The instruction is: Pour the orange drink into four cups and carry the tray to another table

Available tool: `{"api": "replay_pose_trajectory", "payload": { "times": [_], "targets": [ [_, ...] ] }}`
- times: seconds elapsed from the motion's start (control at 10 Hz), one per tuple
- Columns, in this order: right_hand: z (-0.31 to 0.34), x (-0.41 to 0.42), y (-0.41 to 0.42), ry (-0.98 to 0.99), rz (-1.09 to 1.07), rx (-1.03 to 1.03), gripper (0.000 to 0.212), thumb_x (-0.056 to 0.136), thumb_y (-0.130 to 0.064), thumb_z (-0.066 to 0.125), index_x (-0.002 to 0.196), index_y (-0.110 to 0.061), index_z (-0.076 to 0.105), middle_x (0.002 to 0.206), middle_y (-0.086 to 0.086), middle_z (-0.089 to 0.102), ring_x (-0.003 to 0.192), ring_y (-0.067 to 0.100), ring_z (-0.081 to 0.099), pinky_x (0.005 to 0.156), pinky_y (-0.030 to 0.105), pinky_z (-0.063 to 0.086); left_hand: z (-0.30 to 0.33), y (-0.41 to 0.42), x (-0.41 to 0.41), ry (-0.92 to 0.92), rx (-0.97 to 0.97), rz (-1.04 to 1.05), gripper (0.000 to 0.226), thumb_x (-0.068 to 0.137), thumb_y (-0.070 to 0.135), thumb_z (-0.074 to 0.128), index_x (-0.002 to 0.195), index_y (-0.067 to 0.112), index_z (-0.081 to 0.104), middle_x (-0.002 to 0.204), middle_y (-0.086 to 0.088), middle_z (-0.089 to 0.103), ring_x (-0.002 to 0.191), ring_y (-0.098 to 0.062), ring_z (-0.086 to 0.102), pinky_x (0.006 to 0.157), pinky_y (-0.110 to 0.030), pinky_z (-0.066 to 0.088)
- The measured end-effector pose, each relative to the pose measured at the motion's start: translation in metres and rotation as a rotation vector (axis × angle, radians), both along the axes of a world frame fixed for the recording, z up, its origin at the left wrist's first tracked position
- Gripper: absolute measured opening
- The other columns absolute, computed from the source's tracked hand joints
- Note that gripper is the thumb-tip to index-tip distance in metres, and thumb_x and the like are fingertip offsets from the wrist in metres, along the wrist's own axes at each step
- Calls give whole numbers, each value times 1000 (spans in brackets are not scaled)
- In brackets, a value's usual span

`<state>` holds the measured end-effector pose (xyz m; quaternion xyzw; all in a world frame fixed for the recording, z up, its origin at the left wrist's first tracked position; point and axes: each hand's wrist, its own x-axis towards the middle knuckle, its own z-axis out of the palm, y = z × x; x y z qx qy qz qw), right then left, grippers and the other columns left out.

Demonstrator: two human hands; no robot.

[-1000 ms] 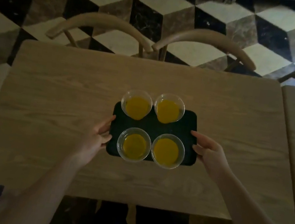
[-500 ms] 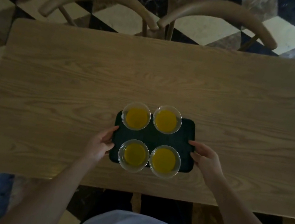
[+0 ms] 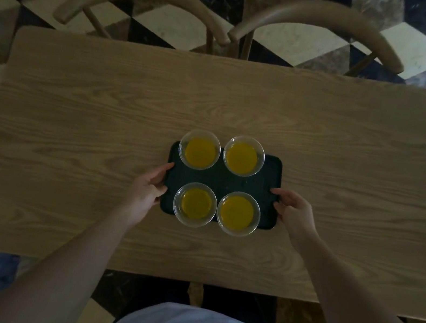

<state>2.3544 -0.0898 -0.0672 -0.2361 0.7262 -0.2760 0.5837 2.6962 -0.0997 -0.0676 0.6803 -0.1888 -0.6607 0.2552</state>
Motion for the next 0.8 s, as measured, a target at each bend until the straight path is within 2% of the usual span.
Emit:
{"api": "replay_pose_trajectory", "payload": {
  "times": [0.1, 0.2, 0.3, 0.5, 0.6, 0.7, 0.8],
  "targets": [
    [-2, 1, -3, 39, 28, 8, 37, 92, 12, 52, 102, -17, 72, 101, 0, 73, 87, 16, 69, 63, 27, 57, -3, -4, 2, -1, 10, 12, 64, 96, -15, 43, 138, 30, 58, 141, 3, 59, 122, -20, 58, 102, -52, 48],
    [-5, 1, -3, 56, 46, 39, 37, 91, 13, 51, 98, -16, 72, 98, 0, 73, 80, 17, 69, 61, 29, 56, -5, -4, 1, -18, 15, 11, 64, 96, -15, 40, 137, 31, 59, 143, 2, 58, 120, -18, 59, 95, -46, 52],
    [-8, 1, -3, 62, 52, 38, 37, 90, 15, 52, 92, -17, 72, 97, 2, 72, 76, 15, 67, 55, 25, 52, -4, -4, 0, -24, 18, 14, 64, 97, -15, 39, 138, 30, 57, 142, 3, 57, 113, -12, 60, 86, -39, 53],
    [-9, 3, -3, 91, 43, 64, 31, 92, 14, 51, 94, -11, 71, 94, 2, 69, 66, 12, 60, 45, 18, 46, -3, -4, 2, -26, 24, 8, 64, 97, -14, 42, 135, 34, 60, 142, 4, 56, 120, -19, 57, 99, -46, 51],
    [-4, 6, -7, 105, 44, 69, 32, 93, 13, 50, 103, -9, 71, 96, 0, 67, 67, 10, 58, 45, 14, 46, -1, -7, 4, -35, 28, -16, 64, 96, -14, 45, 136, 34, 60, 135, 5, 55, 119, -19, 55, 101, -47, 50],
    [-5, 8, -4, 166, 99, 111, 37, 93, 12, 48, 106, -13, 72, 101, 3, 68, 75, 13, 62, 52, 16, 51, 11, -9, 7, -128, -10, -176, 64, 92, -14, 54, 135, 34, 61, 136, 1, 56, 115, -20, 58, 102, -44, 52],
    [1, 10, -5, 269, 81, 145, 37, 89, 2, 47, 98, -21, 75, 108, 10, 72, 91, 27, 68, 76, 33, 59, 28, -13, 8, -236, -53, -280, 60, 93, -8, 56, 141, 28, 55, 137, -2, 56, 108, -20, 59, 86, -33, 54]
  ]
}}
